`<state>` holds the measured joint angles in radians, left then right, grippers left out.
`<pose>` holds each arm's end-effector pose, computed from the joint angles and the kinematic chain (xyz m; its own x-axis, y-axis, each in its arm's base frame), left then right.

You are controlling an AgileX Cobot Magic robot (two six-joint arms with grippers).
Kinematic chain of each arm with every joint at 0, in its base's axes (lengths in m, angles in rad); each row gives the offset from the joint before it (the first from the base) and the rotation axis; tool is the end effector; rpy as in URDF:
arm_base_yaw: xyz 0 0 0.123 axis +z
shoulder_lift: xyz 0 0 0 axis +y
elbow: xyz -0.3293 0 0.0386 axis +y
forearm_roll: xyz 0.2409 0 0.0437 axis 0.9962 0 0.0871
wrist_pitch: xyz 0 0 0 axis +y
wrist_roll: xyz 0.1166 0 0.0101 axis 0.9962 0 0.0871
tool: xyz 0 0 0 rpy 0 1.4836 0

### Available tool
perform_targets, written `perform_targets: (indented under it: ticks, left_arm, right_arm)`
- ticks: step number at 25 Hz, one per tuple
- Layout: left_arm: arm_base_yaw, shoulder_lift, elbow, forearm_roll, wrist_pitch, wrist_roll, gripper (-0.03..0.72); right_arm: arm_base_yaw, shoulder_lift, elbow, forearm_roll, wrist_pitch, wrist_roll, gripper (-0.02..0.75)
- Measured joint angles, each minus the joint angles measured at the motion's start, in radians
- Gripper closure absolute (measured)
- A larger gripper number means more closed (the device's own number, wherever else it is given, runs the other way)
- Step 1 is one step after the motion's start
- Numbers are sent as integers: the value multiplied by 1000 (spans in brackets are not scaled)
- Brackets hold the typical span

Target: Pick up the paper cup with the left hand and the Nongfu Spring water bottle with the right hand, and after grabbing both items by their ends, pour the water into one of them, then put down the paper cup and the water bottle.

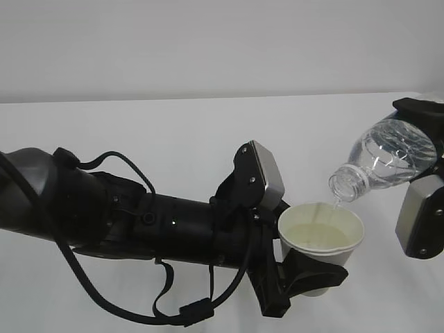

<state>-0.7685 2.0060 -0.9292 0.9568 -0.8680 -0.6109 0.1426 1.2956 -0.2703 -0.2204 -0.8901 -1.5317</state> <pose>0.2448 -0.3382 0.1789 -0.1472 0.2846 -0.9473 0.9854 0.1253 -0.1155 0.2200 0.0517 0.2601 0.3123 -0.9457 0.0905 -0.0280 -0.1044 -0.9941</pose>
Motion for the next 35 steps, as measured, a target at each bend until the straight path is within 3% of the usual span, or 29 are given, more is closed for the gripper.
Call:
perform_targets:
  ticks: [35]
  left_arm:
    - [0, 0, 0, 0, 15, 0, 215]
  right_arm:
    - [0, 0, 0, 0, -5, 2, 311]
